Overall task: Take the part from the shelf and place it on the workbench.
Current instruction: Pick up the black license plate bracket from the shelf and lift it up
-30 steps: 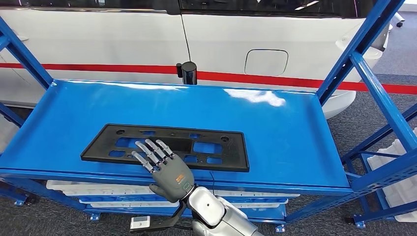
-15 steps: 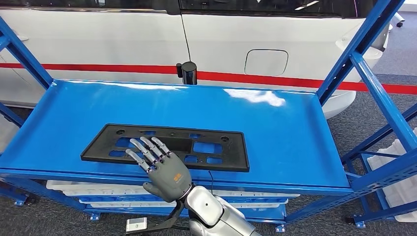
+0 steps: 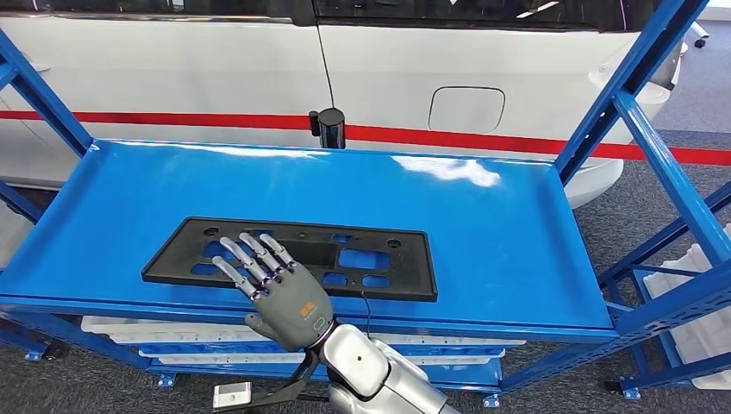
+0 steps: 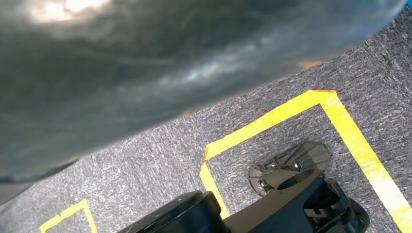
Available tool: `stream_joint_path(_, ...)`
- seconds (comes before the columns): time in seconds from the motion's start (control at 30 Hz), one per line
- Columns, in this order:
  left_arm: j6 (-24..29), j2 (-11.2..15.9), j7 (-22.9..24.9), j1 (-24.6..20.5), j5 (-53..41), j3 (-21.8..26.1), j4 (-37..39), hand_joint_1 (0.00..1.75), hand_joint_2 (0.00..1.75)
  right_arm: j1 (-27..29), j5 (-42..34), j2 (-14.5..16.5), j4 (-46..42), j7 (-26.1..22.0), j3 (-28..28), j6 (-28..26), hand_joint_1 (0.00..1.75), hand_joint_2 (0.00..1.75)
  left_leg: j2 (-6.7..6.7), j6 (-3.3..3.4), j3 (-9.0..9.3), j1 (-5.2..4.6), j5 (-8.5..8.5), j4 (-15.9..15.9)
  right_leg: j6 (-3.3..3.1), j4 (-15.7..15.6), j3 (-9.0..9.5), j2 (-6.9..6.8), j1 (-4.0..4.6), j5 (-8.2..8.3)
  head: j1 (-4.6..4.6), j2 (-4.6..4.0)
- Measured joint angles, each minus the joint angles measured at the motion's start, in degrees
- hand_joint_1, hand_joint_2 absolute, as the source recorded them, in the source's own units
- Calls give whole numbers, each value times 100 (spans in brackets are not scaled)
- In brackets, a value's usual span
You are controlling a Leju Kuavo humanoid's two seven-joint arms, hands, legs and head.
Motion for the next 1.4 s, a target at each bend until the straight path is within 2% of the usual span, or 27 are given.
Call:
stream_joint_path(0.43, 9, -3, -2, -8, 0, 4, 0, 0, 0, -161, 600, 96, 511, 430, 66, -15, 0, 175, 0, 0, -1, 0, 0, 0, 0, 1, 0, 0, 0, 0, 0, 0)
stream_joint_path(0.8, 8, -7, -1, -8, -1, 4, 0, 0, 0, -202, 748, 169, 727, 533, 66, -9, 0, 175, 0, 0, -1, 0, 0, 0, 0, 1, 0, 0, 0, 0, 0, 0)
stream_joint_path(1.17, -27, -13, 20, -17, -33, 3, 0, 0, 0, -490, 1551, 331, 1170, 1244, 22, 91, 0, 175, 0, 1, 0, 0, 2, 0, 0, 1, -1, 0, 0, 0, 1, 0)
stream_joint_path(1.4, 31, -13, 17, -32, -37, 4, 0, 0, 0, -989, 1610, 389, 1737, 2212, 352, 552, 0, 175, 1, 2, 1, 0, 3, 0, 0, 1, 0, 0, 0, 2, 1, 0)
